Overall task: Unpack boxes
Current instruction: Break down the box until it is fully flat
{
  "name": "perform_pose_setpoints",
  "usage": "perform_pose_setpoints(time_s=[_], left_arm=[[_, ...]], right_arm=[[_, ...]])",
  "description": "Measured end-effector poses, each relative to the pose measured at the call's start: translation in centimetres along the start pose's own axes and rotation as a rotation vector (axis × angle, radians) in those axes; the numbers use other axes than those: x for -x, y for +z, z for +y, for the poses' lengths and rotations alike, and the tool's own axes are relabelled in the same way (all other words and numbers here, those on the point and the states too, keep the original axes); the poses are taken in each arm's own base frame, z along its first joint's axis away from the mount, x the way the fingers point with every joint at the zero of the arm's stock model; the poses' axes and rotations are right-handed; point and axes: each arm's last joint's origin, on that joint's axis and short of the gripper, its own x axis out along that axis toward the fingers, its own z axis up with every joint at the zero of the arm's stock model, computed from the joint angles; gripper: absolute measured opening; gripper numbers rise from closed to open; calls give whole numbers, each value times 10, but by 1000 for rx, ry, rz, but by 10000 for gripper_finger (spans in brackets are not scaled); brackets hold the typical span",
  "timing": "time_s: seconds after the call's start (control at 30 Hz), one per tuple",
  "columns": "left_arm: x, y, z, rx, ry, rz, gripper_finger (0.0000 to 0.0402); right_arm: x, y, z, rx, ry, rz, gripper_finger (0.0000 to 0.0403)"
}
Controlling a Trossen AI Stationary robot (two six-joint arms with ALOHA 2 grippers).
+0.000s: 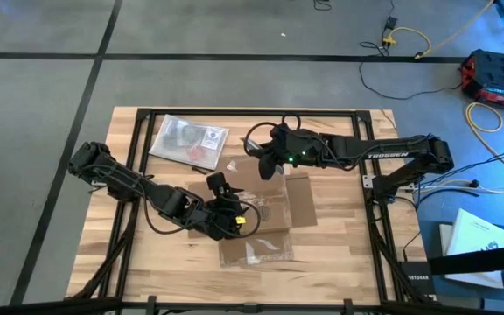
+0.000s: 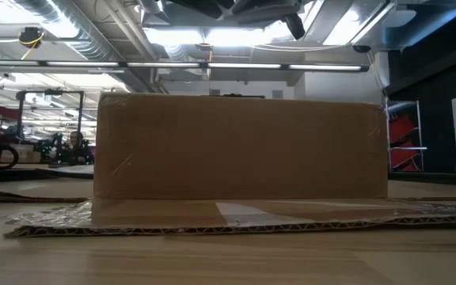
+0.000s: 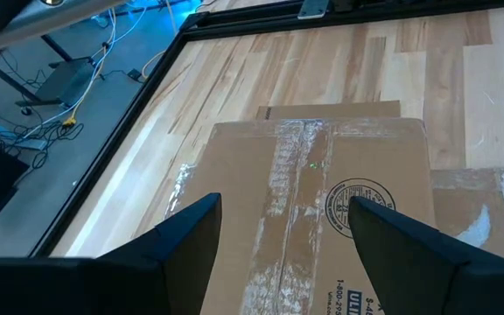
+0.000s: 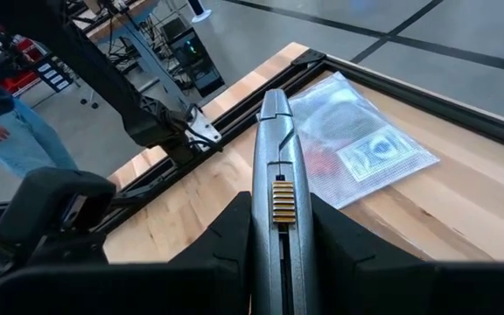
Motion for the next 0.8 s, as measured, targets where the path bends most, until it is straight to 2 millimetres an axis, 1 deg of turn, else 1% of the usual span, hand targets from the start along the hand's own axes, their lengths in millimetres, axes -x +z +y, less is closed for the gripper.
perform_pose_setpoints(time_s=[0.23, 0.4, 0.47, 0.5, 0.63, 0.8], left_arm=[[0, 0, 0, 0, 0, 0, 239], [0, 0, 0, 0, 0, 0, 239], [0, 0, 0, 0, 0, 0, 239], [0, 0, 0, 0, 0, 0, 239], [0, 0, 0, 0, 0, 0, 239], [0, 0, 0, 0, 1, 0, 239]], right_arm=[[-1, 0, 0, -26, -4, -7, 58], [-2, -6, -4, -48, -42, 49, 58], [-2, -12, -10, -30, -105, 88, 58], [-4, -16, -16, -22, -127, 112, 58], [-11, -24, -37, -43, -102, 220, 58], [0, -29, -47, -24, -97, 254, 58]])
